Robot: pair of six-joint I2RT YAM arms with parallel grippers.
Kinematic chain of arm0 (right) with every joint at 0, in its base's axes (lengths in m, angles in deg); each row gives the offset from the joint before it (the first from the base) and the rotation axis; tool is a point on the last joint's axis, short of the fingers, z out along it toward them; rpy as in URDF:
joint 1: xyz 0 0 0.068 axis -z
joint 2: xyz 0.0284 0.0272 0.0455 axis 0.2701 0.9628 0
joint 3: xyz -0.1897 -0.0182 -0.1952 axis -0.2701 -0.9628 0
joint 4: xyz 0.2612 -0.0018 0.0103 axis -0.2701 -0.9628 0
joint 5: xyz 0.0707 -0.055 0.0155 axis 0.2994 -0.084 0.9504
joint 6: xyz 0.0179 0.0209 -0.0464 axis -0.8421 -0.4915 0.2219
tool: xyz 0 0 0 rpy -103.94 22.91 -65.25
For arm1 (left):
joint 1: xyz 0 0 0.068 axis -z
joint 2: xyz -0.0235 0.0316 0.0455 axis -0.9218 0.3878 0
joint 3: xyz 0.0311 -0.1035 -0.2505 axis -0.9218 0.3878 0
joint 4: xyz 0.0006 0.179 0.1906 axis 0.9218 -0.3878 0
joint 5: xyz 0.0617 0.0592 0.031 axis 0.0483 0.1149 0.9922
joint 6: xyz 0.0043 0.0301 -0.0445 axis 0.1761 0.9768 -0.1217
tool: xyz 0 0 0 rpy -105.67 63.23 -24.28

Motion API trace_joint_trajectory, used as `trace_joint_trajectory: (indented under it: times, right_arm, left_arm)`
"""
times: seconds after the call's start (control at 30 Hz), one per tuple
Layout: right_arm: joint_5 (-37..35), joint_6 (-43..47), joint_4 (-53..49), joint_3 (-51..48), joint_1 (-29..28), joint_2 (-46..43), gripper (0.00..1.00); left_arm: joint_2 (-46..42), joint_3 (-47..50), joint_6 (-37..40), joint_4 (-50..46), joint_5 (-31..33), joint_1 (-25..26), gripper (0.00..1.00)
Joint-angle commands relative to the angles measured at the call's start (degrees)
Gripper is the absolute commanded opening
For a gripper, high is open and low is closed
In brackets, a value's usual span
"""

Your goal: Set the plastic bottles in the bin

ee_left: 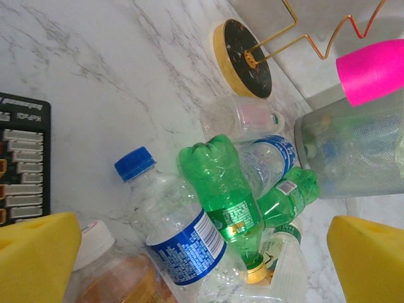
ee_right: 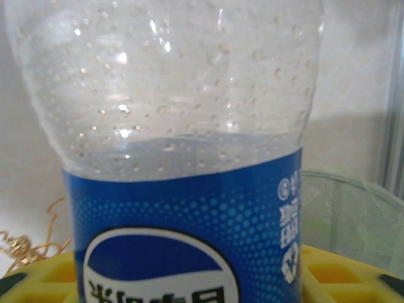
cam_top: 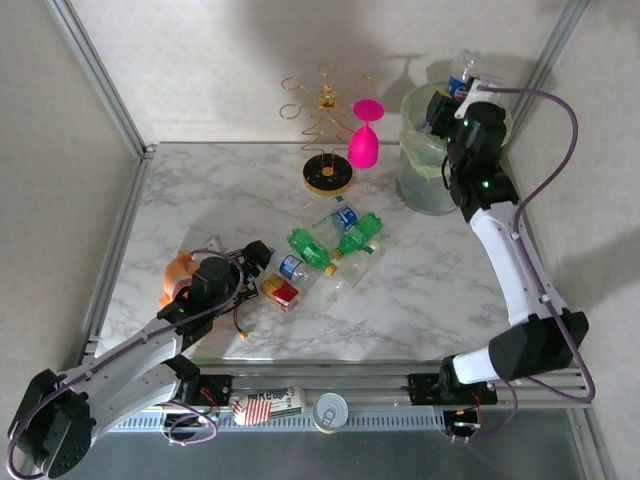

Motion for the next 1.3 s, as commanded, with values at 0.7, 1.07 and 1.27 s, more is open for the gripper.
trace_joint_trajectory:
  times: [0.7, 1.07, 1.27]
  right_arm:
    - [2.12, -3.82, -13.54, 18.51, 5.11, 25.03, 0.62]
    - [3.53, -3.93, -14.59, 21.39, 4.88, 21.31, 0.91]
    - [3.19, -2.03, -12.17, 17.56, 1.65, 13.46, 0.99]
  left_arm:
    - [-6.86, 3.91, -0.14, -5.38, 2.74, 0.26, 1.00]
    - [-6.66, 5.62, -2.60, -3.15, 1.59, 0.26, 1.00]
    - [-5.76, 5.62, -3.61, -1.61, 0.82, 0.45, 1.00]
